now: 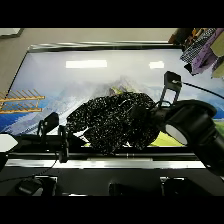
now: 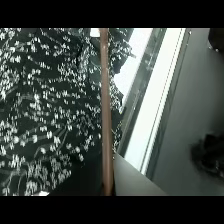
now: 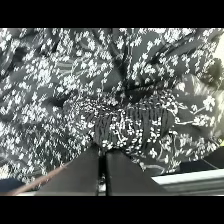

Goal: Fold the clothes and pants, and hang the long-sleeved shirts on hangers.

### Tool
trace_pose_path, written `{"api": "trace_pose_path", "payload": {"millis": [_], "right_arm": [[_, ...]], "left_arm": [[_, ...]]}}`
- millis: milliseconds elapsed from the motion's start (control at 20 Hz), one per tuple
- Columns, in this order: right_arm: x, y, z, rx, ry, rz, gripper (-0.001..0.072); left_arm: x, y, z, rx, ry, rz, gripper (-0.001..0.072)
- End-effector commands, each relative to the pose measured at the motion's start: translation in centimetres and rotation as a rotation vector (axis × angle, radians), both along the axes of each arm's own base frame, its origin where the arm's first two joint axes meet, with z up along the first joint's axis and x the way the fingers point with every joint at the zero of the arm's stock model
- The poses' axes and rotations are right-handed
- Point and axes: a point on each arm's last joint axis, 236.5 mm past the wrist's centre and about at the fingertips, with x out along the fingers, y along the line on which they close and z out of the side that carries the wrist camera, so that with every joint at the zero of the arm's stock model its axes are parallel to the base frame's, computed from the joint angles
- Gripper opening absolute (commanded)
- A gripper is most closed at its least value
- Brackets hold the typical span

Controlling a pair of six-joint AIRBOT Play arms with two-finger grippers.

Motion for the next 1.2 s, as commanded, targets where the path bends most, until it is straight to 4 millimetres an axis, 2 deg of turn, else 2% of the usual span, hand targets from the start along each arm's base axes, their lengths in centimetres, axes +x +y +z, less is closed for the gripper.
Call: {"api": "trace_pose_path", "payload": {"millis": [0,150,350,600,850,1150], "right_arm": [[-1.2,-0.1,0.8,0.009,0.020,0.031,0.0030],[-2.0,-0.7,1.5,0.017,0.015,0.026,0.0030],[-2.6,-1.4,1.9,0.016,0.019,0.021,0.0030],[-2.2,-1.0,2.2,0.030,-0.002,0.027,0.0030],[-1.1,-0.5,3.0,0.054,-0.061,0.030,0.0030],[-1.3,-0.5,2.9,0.052,-0.050,0.029,0.0031]], "left_arm": [[1.0,-2.1,-1.0,0.003,-0.022,0.000,0.0020],[0.7,-3.5,-1.8,0.005,-0.011,-0.019,0.0020],[1.5,-4.7,-1.3,-0.044,-0.005,0.017,0.0020],[1.6,-6.0,-0.2,-0.128,-0.001,-0.002,0.0020],[1.0,-6.7,-0.6,-0.124,0.009,-0.027,0.0020],[1.4,-7.4,-0.8,-0.125,-0.007,-0.006,0.0020]]}}
